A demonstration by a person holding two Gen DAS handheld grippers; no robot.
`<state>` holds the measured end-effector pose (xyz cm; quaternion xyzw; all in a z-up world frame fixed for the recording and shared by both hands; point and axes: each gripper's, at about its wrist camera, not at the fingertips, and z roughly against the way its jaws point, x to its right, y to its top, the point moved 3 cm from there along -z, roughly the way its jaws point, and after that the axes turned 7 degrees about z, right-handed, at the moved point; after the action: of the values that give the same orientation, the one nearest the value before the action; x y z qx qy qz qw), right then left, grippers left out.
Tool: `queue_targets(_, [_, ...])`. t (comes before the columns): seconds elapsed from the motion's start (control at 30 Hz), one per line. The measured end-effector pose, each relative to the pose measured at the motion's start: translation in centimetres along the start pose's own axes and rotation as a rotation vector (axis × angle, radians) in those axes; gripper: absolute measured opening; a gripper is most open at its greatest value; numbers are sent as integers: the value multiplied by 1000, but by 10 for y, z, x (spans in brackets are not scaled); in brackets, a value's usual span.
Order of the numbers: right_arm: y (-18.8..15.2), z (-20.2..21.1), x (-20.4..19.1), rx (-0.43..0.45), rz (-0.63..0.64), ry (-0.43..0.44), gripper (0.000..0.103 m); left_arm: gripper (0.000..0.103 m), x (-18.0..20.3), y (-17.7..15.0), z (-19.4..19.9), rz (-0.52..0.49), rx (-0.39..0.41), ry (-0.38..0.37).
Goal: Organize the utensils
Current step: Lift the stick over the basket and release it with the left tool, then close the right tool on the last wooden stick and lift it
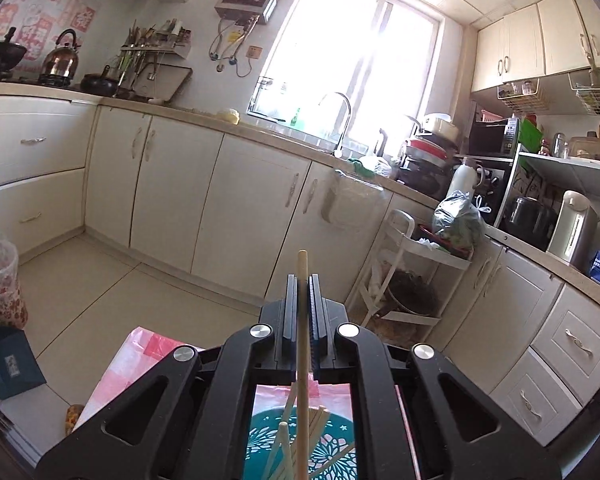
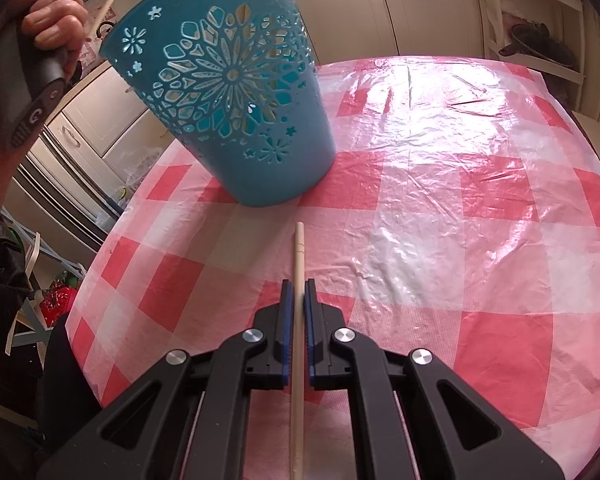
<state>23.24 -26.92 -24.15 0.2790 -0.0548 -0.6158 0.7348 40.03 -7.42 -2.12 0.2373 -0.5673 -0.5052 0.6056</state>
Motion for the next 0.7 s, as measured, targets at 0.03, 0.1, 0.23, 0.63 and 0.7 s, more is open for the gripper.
queue_targets(0.03, [0,0,1,0,-1,1,6,5,-3,-3,0,6,1,0])
queue_targets(0.1, [0,0,1,-1,-1,2,6,5,-5,-4,4,13,24,-1])
queue_targets(0.23, [0,0,0,0,-1,2,6,5,-4,-4,3,4,21,-8])
queue_targets(0.63, [0,0,0,0,-2,3,6,5,-5,9,3,14,32,-17])
queue_targets(0.7, [0,0,0,-1,2,1,6,5,-4,3,4,0,9,-19])
